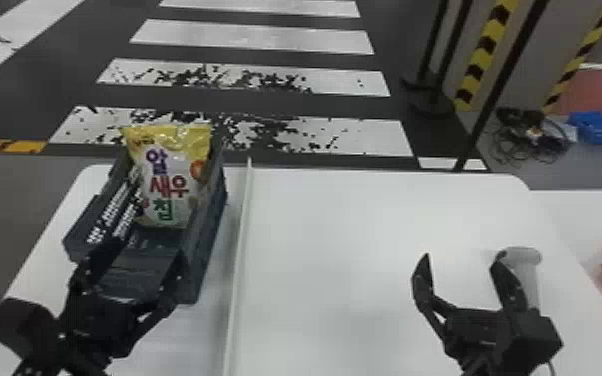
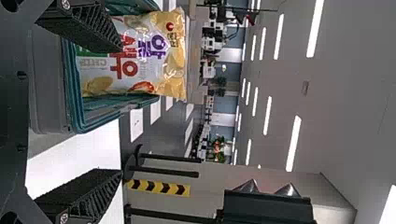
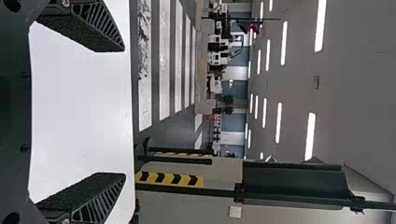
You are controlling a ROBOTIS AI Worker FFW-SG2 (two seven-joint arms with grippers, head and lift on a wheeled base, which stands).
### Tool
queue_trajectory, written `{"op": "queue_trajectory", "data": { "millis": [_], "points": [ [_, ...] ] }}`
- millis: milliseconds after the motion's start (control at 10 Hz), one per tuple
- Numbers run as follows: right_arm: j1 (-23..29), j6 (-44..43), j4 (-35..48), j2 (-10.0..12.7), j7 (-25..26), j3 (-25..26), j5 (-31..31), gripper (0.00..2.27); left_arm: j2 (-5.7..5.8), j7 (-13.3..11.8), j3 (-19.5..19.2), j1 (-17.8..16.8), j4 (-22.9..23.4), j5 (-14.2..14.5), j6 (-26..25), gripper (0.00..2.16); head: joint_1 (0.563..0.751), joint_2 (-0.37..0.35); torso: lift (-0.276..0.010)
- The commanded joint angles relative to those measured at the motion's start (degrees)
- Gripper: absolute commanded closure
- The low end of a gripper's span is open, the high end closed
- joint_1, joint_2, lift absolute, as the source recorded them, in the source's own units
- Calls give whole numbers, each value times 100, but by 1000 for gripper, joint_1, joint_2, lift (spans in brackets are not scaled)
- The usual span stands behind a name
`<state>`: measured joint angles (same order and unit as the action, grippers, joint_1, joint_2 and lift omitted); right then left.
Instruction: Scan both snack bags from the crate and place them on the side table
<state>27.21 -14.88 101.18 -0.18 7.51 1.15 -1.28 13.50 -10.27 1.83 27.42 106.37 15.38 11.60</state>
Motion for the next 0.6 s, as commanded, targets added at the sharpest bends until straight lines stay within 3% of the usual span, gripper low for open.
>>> {"op": "queue_trajectory", "data": {
  "millis": [0, 300, 400, 500],
  "points": [
    [47, -45, -28, 9, 5, -10, -13, 36, 4, 17, -8, -8, 15, 26, -14, 76, 695, -62, -95],
    [91, -45, -46, 18, 5, 8, 14, 36, 57, 8, -210, 115, 595, 193, -243, 76, 695, -56, -95],
    [91, -45, -55, 18, 5, 25, 31, 39, 83, -98, -333, 124, 833, 536, -418, 76, 695, -53, -95],
    [91, -28, -81, 18, 5, 34, 49, 43, 118, -159, -473, 36, 973, 685, -665, 76, 695, -52, -95]
  ]
}}
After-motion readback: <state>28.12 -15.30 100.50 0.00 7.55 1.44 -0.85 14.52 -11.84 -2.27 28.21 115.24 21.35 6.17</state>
